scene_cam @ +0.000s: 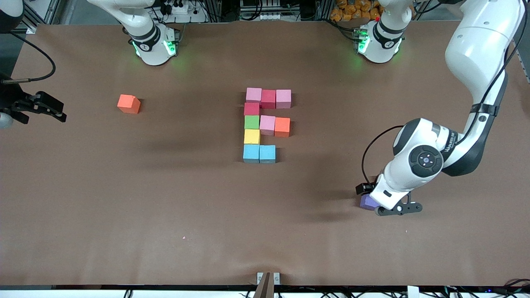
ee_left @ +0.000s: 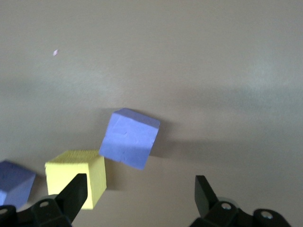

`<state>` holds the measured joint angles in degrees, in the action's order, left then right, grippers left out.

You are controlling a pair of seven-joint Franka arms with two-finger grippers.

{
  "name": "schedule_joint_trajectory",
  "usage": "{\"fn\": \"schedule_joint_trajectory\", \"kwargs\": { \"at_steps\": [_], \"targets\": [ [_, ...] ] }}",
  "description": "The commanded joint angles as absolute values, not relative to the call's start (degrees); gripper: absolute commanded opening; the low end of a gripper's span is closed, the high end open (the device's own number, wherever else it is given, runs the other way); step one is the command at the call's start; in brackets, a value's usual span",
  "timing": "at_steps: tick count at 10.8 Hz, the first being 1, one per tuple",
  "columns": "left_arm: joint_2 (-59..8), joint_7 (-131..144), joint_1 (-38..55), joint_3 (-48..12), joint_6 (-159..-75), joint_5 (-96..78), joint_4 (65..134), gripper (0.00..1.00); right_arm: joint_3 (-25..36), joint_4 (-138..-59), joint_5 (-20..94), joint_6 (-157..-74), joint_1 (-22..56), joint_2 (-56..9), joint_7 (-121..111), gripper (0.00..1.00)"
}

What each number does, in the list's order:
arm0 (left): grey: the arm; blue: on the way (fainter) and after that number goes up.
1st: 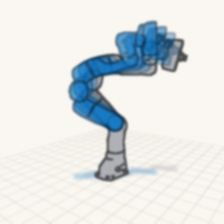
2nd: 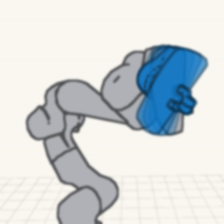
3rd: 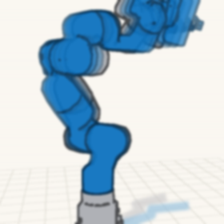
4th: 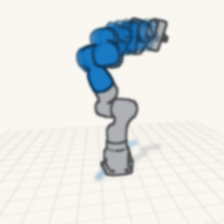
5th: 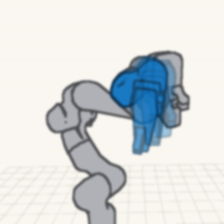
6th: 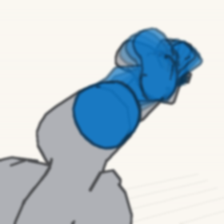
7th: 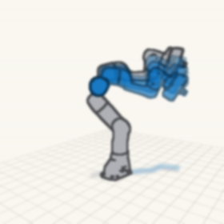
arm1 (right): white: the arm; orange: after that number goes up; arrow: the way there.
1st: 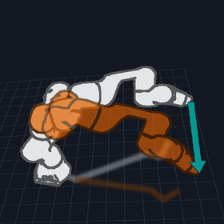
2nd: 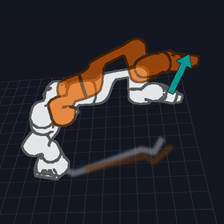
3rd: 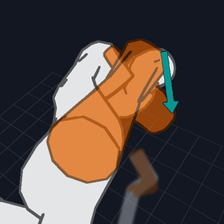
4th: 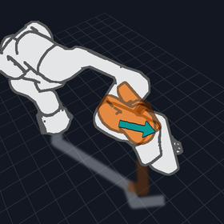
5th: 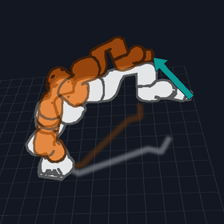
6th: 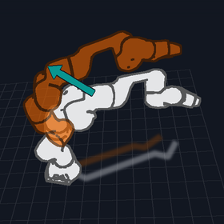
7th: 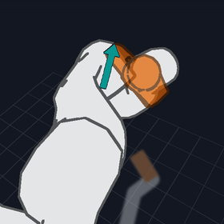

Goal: Arrange 11 blocks into digit 3
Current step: 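Reach the left gripper to the purple cube beside the yellow cube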

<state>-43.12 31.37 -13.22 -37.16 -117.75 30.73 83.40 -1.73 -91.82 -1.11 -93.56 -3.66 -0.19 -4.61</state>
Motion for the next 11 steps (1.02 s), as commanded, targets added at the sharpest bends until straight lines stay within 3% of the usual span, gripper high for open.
{"fn": "schedule_joint_trajectory", "kwargs": {
  "at_steps": [1,11],
  "targets": [
    [-44.55,26.38,-12.92,-36.3,-121.02,32.26,83.58,1.0,-2.37,-91.49,-0.97,-92.2,-4.66,0.35,-5.01,1.0],
    [-48.51,10.28,-13.62,-32.35,-127.88,32.52,83.76,1.0,-2.37,-91.41,-0.53,-91.58,-4.75,0.53,-4.83,1.0]
  ]
}}
